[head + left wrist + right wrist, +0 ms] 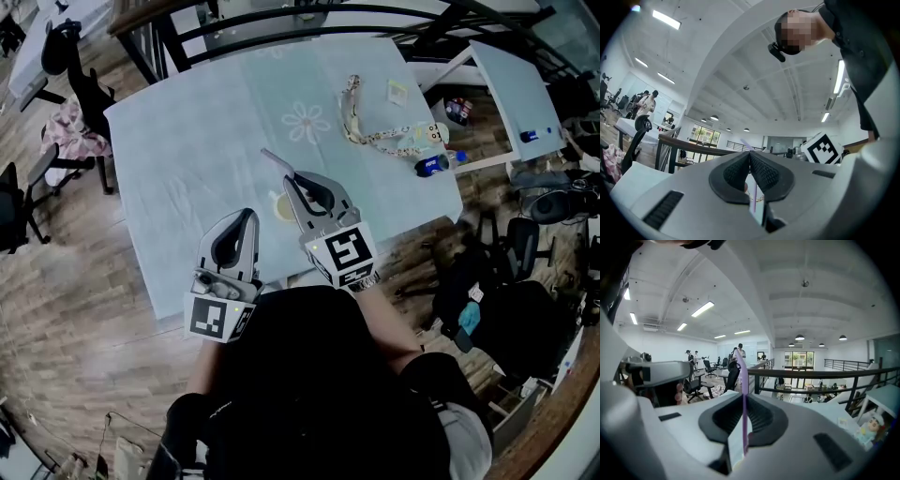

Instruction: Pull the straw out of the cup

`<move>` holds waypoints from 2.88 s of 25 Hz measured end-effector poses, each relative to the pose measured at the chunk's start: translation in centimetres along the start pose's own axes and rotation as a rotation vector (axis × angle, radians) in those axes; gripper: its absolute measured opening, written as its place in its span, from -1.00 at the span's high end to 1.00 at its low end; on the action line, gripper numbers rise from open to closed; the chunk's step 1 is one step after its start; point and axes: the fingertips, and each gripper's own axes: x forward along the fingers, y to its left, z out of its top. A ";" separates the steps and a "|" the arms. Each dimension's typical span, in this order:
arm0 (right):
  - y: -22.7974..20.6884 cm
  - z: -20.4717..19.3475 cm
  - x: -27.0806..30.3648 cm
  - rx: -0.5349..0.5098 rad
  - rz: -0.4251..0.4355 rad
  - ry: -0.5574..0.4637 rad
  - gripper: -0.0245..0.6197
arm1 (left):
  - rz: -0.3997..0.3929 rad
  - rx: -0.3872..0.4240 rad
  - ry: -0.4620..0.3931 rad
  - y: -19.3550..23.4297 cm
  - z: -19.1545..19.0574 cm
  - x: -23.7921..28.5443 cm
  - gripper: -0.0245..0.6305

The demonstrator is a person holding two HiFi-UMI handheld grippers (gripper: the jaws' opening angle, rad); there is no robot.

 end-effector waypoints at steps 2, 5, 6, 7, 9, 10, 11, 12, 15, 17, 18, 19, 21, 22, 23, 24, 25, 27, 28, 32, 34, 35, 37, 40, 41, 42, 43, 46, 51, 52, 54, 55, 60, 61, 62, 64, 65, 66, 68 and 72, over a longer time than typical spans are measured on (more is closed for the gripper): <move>0.1 1.7 -0.8 -0.001 0.000 -0.038 0.82 | 0.005 0.007 -0.003 -0.1 0.2 -0.1 0.88; 0.5 4.1 -2.1 -0.011 0.005 -0.096 0.82 | 0.009 0.013 -0.018 -0.2 0.8 -0.3 0.88; 0.7 4.8 -2.5 -0.017 0.008 -0.113 0.82 | 0.009 0.015 -0.024 -0.3 1.0 -0.3 0.88; 0.8 5.5 -2.8 -0.021 0.010 -0.129 0.82 | 0.010 0.019 -0.029 -0.3 1.2 -0.4 0.88; 1.0 6.7 -3.5 -0.024 0.012 -0.158 0.82 | 0.017 0.026 -0.028 -0.3 1.4 -0.5 0.88; 1.1 7.2 -3.8 -0.024 0.015 -0.171 0.82 | 0.023 0.029 -0.027 -0.2 1.5 -0.6 0.88; 1.3 7.7 -4.1 -0.024 0.018 -0.182 0.82 | 0.029 0.033 -0.027 -0.1 1.7 -0.7 0.88; 1.5 8.2 -4.3 -0.023 0.023 -0.193 0.82 | 0.032 0.038 -0.030 0.0 2.0 -0.7 0.88; 1.8 9.2 -4.9 -0.020 0.029 -0.223 0.82 | 0.042 0.069 -0.025 0.3 2.7 -1.0 0.88; 1.8 9.6 -5.3 -0.012 0.029 -0.240 0.82 | 0.048 0.085 -0.030 0.5 3.2 -1.1 0.88; 1.8 9.8 -5.6 -0.009 0.028 -0.249 0.82 | 0.051 0.088 -0.032 0.5 3.4 -1.1 0.88; 1.8 9.9 -5.8 -0.008 0.028 -0.257 0.82 | 0.054 0.091 -0.032 0.5 3.5 -1.2 0.88; 1.7 10.3 -6.1 -0.012 0.025 -0.272 0.82 | 0.057 0.099 -0.035 0.5 3.8 -1.3 0.88; 1.7 10.5 -6.2 -0.012 0.025 -0.278 0.82 | 0.058 0.103 -0.039 0.5 4.0 -1.3 0.88; 1.6 10.6 -6.3 -0.009 0.026 -0.283 0.82 | 0.059 0.107 -0.041 0.5 4.2 -1.3 0.88; 1.5 10.7 -6.3 -0.003 0.026 -0.288 0.82 | 0.061 0.108 -0.042 0.5 4.4 -1.3 0.88; 1.5 10.9 -6.4 0.004 0.025 -0.294 0.82 | 0.062 0.107 -0.041 0.6 4.4 -1.4 0.89; 1.7 11.1 -6.6 0.016 0.023 -0.308 0.82 | 0.064 0.107 -0.041 0.6 4.5 -1.6 0.88; 1.8 11.2 -6.8 0.019 0.022 -0.317 0.82 | 0.064 0.107 -0.042 0.6 4.5 -1.7 0.88; 2.2 11.7 -7.3 0.028 0.041 -0.353 0.82 | 0.050 0.094 -0.071 0.1 5.1 -1.7 0.88; 2.4 11.8 -7.4 0.028 0.058 -0.358 0.82 | 0.047 0.096 -0.075 0.1 5.3 -1.7 0.88; 2.6 11.9 -7.4 0.026 0.065 -0.360 0.82 | 0.048 0.095 -0.077 0.1 5.4 -1.7 0.88; 2.8 12.1 -7.4 0.027 0.075 -0.365 0.82 | 0.050 0.091 -0.082 0.2 5.6 -1.8 0.88; 3.1 12.4 -7.5 0.034 0.091 -0.373 0.82 | 0.053 0.097 -0.084 0.2 5.5 -1.9 0.88; 3.2 12.5 -7.5 0.034 0.095 -0.375 0.82 | 0.055 0.099 -0.086 0.2 5.5 -1.9 0.88; 3.3 12.6 -7.6 0.032 0.098 -0.377 0.82 | 0.057 0.099 -0.087 0.3 5.5 -1.9 0.88; 3.5 12.8 -7.6 0.031 0.101 -0.380 0.83 | 0.059 0.098 -0.089 0.3 5.6 -1.9 0.88; 3.8 13.2 -7.8 0.025 0.106 -0.386 0.83 | 0.062 0.086 -0.107 0.4 6.1 -1.9 0.88; 4.2 13.3 -8.0 0.021 0.115 -0.386 0.83 | 0.070 0.094 -0.107 0.6 6.0 -2.2 0.88; 4.2 13.2 -8.1 0.023 0.117 -0.384 0.83 | 0.071 0.097 -0.101 0.6 5.7 -2.3 0.88; 4.2 13.0 -8.1 0.027 0.121 -0.380 0.83 | 0.070 0.099 -0.091 0.5 5.4 -2.3 0.88; 4.3 12.9 -8.1 0.029 0.122 -0.376 0.83 | 0.069 0.096 -0.088 0.5 5.4 -2.3 0.88; 4.3 12.6 -8.0 0.032 0.122 -0.369 0.83 | 0.062 0.080 -0.088 0.3 5.3 -2.2 0.88; 4.3 12.5 -8.1 0.033 0.121 -0.367 0.83 | 0.061 0.079 -0.089 0.2 5.3 -2.2 0.88; 4.3 12.4 -8.1 0.034 0.120 -0.366 0.83 | 0.060 0.080 -0.090 0.2 5.3 -2.2 0.88; 4.3 12.2 -8.0 0.035 0.118 -0.362 0.83 | 0.057 0.084 -0.084 0.2 5.2 -2.2 0.88; 4.3 12.2 -8.0 0.036 0.117 -0.361 0.83 | 0.055 0.089 -0.079 0.2 5.1 -2.2 0.88; 4.3 12.2 -8.0 0.037 0.117 -0.360 0.83 | 0.054 0.092 -0.076 0.2 5.0 -2.2 0.88; 4.3 12.1 -8.1 0.037 0.120 -0.358 0.83 | 0.053 0.088 -0.078 0.1 5.0 -2.2 0.88; 4.3 12.1 -8.3 0.034 0.129 -0.355 0.83 | 0.047 0.092 -0.066 -0.1 4.7 -2.1 0.88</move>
